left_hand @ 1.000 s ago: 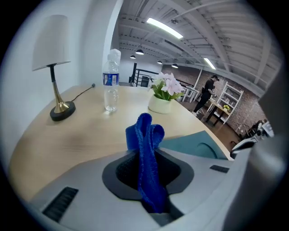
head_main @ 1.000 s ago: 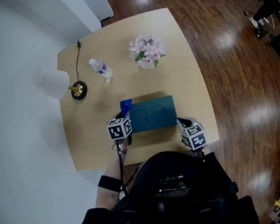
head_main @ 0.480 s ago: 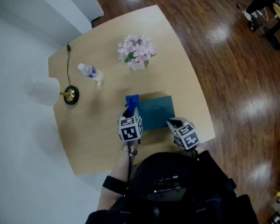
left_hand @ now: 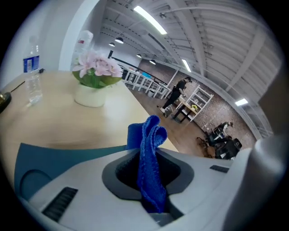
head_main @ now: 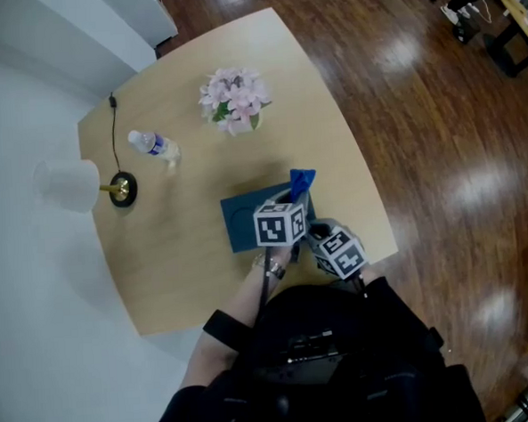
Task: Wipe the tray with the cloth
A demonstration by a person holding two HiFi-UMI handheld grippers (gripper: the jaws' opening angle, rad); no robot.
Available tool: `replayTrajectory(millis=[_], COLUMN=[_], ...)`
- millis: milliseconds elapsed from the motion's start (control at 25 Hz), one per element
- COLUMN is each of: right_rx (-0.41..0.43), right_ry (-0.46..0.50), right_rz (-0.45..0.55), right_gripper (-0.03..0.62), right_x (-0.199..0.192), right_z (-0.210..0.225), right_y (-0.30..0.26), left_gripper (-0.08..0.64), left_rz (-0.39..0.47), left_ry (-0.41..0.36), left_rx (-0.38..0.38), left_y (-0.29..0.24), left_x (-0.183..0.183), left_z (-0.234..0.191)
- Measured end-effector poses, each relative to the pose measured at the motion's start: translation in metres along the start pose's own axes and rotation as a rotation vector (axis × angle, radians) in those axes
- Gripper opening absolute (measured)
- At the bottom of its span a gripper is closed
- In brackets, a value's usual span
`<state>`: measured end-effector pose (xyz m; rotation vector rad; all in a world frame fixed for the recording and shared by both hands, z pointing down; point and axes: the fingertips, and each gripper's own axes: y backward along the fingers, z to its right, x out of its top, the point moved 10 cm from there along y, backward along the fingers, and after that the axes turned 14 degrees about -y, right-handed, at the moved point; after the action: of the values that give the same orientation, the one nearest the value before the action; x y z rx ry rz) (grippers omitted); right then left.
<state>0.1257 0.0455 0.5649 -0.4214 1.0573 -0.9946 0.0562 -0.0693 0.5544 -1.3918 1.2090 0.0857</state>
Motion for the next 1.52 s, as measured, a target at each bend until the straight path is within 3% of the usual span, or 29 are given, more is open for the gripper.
replayTrajectory(millis=[80, 240, 480, 720, 840, 1040, 1160, 1520], right_rx=[0.004, -0.014, -0.155, -0.199, -0.187, -0.187, -0.188, -0.19], right_ry=[-0.001, -0.005, -0.022, -0.094, -0.09, -0.091, -0.078, -0.066], right_rz=[0.001, 0.064, 0.087, 0.062, 0.037, 0.034, 0.028, 0.034], right_gripper=[0.009, 0.009, 0.009, 0.009, 0.009, 0.009, 0.009, 0.009], right_x=[0.0, 0.003, 0.003, -0.016, -0.022, -0.018, -0.017, -0.017], right_z=[-0.001, 0.0, 0.016, 0.033, 0.029, 0.028, 0.026, 0.03], right_y=[0.001, 0.009, 0.029, 0.028, 0.019, 0.019, 0.019, 0.018], left_gripper=[0.078, 0.078, 0.077, 0.077, 0.077, 0.077, 0.077, 0.077], left_rz=[-0.01, 0.026, 0.046, -0.023, -0.07, -0.092, -0.075, -0.062], left_ry=[-0.039, -0.047, -0.144, -0.088, -0.06, -0.028, 0.004, -0.049], left_rx=[-0.006, -0.01, 0.066, 0.225, 0.243, 0.161, 0.049, -0.237], left_y=[-0.003, 0.014, 0.086, 0.156, 0.163, 0.151, 0.131, 0.045], left_x=[0.001, 0.003, -0.019, -0.079, -0.103, -0.116, -0.115, -0.071], left_z=[0.004, -0.005, -0.028, -0.07, -0.081, -0.064, -0.037, 0.032])
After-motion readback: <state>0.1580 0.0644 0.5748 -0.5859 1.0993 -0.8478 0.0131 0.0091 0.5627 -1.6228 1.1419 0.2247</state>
